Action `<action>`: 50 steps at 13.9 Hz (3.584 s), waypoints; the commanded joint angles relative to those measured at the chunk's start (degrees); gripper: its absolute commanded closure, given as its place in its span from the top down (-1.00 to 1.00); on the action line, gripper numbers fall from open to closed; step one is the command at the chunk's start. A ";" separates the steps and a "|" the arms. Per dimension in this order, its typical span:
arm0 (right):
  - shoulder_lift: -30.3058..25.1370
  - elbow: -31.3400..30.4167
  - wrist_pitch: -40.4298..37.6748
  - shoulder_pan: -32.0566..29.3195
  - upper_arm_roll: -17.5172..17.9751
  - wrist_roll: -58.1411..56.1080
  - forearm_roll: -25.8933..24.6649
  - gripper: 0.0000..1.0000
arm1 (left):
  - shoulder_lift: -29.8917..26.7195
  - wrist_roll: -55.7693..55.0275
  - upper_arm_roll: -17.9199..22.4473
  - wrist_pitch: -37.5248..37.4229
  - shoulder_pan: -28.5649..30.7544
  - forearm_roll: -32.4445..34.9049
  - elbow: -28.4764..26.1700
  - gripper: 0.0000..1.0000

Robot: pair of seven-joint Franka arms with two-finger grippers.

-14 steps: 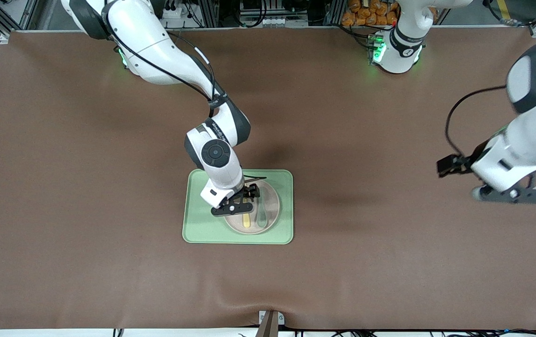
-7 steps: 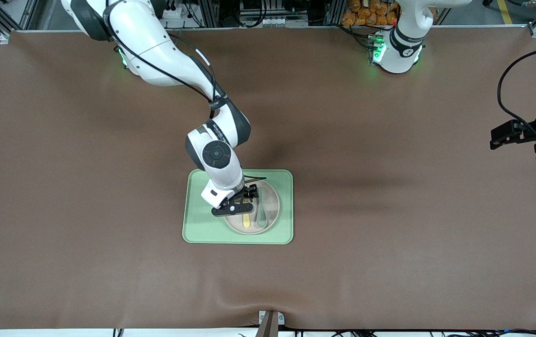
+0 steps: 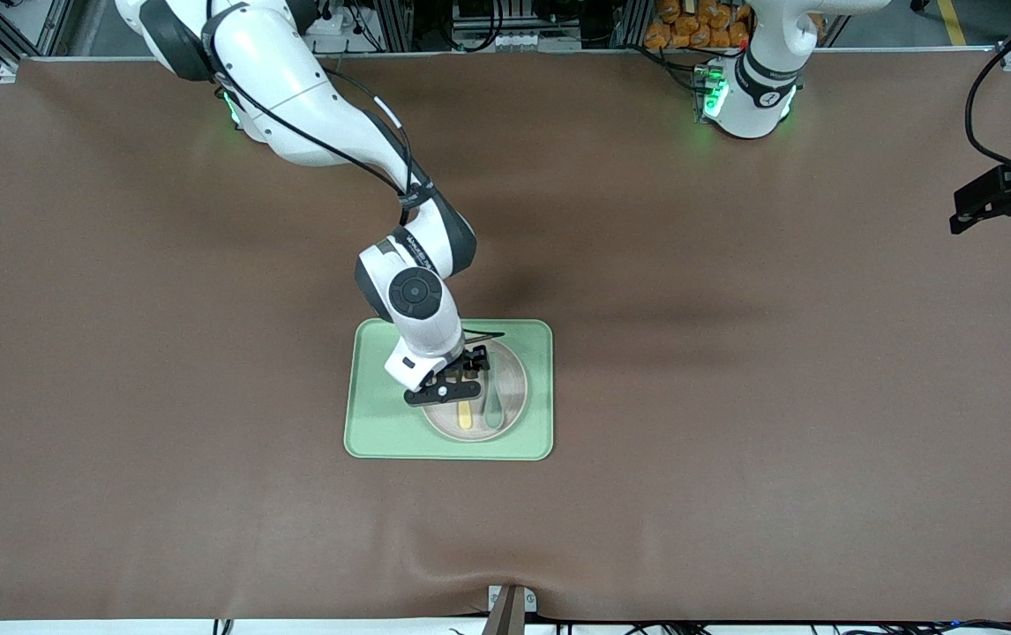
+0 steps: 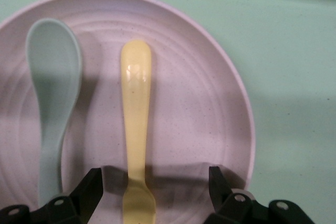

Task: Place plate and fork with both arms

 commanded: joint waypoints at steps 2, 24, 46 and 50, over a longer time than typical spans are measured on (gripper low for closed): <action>1.73 1.05 0.01 0.80 -0.39 1.14 -0.07 0.81 | -0.88 -0.48 0.19 2.02 -0.33 1.76 -1.48 1.00; -5.55 1.22 -3.41 -2.27 -0.30 0.44 1.07 -1.00 | -1.06 -6.37 -4.29 1.58 1.78 -0.61 -2.27 1.00; -5.12 -5.55 -9.57 -11.42 0.67 -18.37 1.07 -0.74 | 0.79 -5.66 -3.94 1.32 2.22 -1.31 -1.75 1.00; -5.21 -6.95 -9.49 -10.72 0.67 -18.46 1.07 1.00 | 1.23 -5.84 -3.94 1.32 2.13 -1.31 -1.75 1.00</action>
